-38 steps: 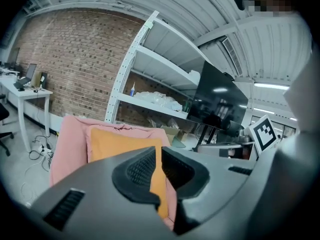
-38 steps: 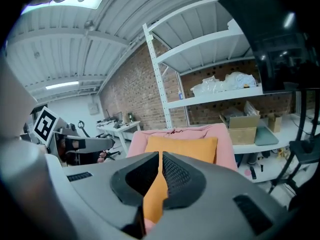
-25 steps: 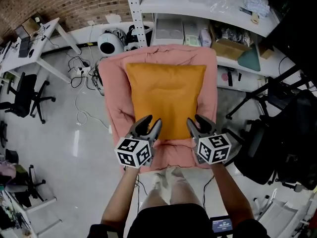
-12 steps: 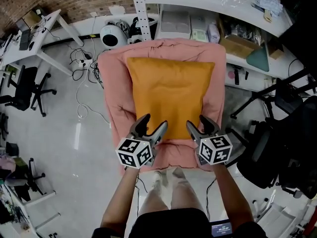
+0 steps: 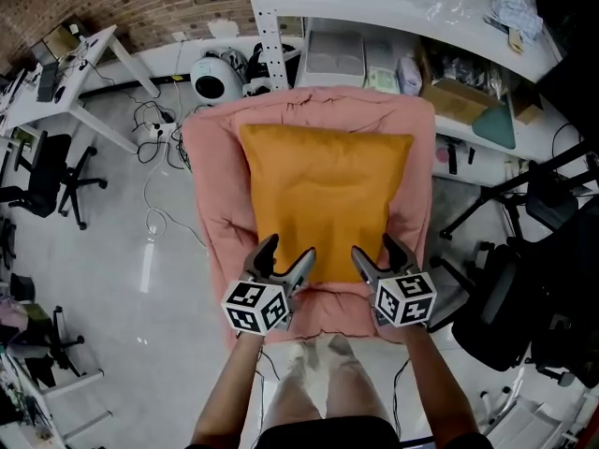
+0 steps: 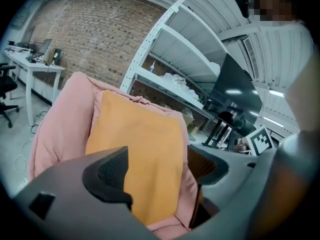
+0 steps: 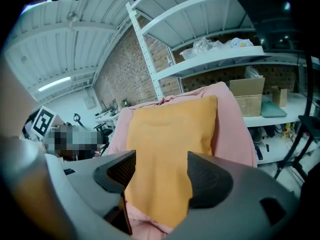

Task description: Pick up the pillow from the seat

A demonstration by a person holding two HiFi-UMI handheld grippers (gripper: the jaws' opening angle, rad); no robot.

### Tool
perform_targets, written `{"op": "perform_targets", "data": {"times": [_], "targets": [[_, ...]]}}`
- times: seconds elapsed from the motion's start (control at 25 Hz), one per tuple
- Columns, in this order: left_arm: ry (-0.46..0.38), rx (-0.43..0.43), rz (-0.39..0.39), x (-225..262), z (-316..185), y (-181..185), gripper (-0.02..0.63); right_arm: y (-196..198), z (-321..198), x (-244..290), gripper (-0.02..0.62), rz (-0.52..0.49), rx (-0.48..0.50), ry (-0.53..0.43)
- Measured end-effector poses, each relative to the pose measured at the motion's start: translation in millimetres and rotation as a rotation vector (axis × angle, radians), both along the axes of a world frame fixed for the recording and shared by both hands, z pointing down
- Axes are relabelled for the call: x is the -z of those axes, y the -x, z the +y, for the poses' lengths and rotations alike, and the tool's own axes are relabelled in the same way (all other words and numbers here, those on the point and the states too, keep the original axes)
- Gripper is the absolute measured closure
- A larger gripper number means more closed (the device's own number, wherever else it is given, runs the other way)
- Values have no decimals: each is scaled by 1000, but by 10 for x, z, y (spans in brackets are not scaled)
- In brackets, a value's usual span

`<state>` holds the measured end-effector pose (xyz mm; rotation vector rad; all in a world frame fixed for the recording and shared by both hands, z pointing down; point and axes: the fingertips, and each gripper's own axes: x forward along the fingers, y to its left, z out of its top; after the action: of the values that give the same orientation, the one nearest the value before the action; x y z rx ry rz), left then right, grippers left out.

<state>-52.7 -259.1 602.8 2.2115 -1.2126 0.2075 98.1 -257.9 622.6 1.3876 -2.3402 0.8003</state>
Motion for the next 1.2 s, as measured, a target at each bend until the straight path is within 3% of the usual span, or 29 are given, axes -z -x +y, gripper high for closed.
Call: {"op": "perform_targets", "data": {"times": [0.4,0.76,0.88,1.2], "targets": [[-2,21,-98,-374,-187,108,175,-78,-130,-323,275,24,-26,25],[35,42,-90,-697,-304,202,66,-87,-262,-594,205,29,-44,34],[26,57,-109,-755,-349,240,28,-84,-299,-650,155,23,-53,34],[34,93,-179,-1019,-447,344,18,-171,-370,-875,135,19,-75,68]]}}
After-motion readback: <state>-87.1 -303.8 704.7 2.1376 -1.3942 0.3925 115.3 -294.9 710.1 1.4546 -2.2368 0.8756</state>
